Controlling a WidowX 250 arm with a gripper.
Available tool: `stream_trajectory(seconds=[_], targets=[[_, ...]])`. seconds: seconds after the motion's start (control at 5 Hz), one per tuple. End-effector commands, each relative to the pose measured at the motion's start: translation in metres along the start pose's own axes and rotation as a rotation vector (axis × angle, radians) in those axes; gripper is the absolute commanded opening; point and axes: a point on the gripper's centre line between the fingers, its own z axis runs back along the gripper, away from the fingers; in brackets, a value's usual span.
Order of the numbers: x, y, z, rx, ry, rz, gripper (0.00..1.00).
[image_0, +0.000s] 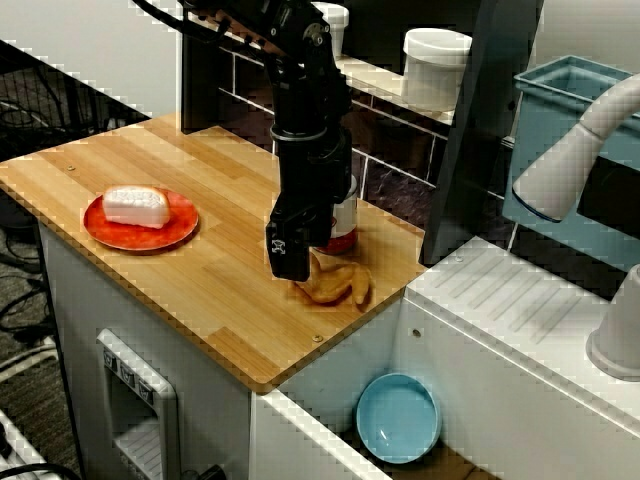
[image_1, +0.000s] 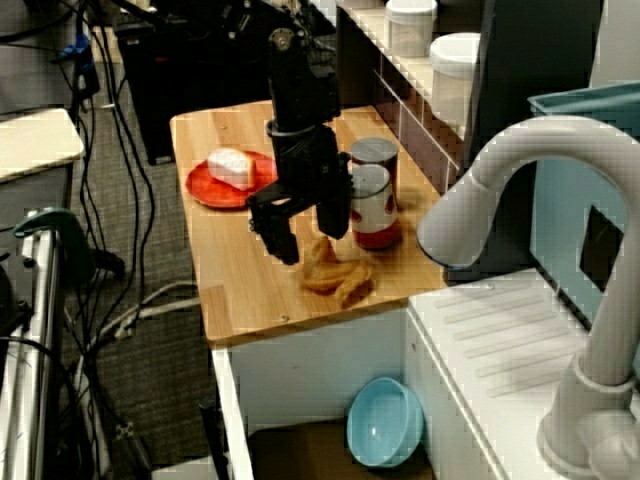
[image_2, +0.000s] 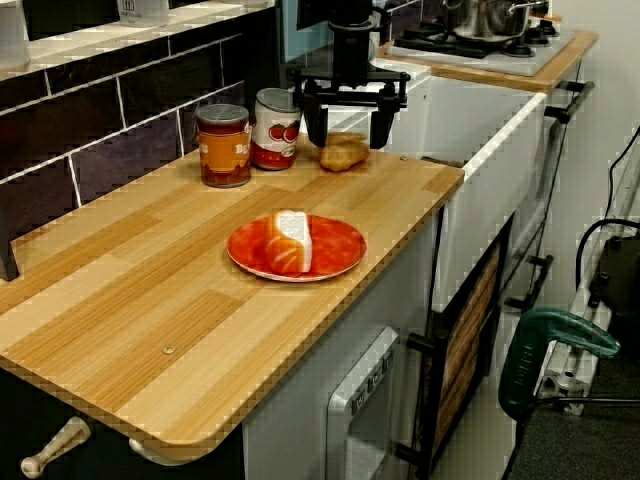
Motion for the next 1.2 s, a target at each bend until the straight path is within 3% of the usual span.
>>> stream_trajectory(seconds=[0.0, 1.0], targets=[[-0.007, 0.005, 0.006, 0.004, -0.003, 0.042, 1.0], [0.008, 0.004, 0.052, -0.037, -0.079, 0.074, 1.0]])
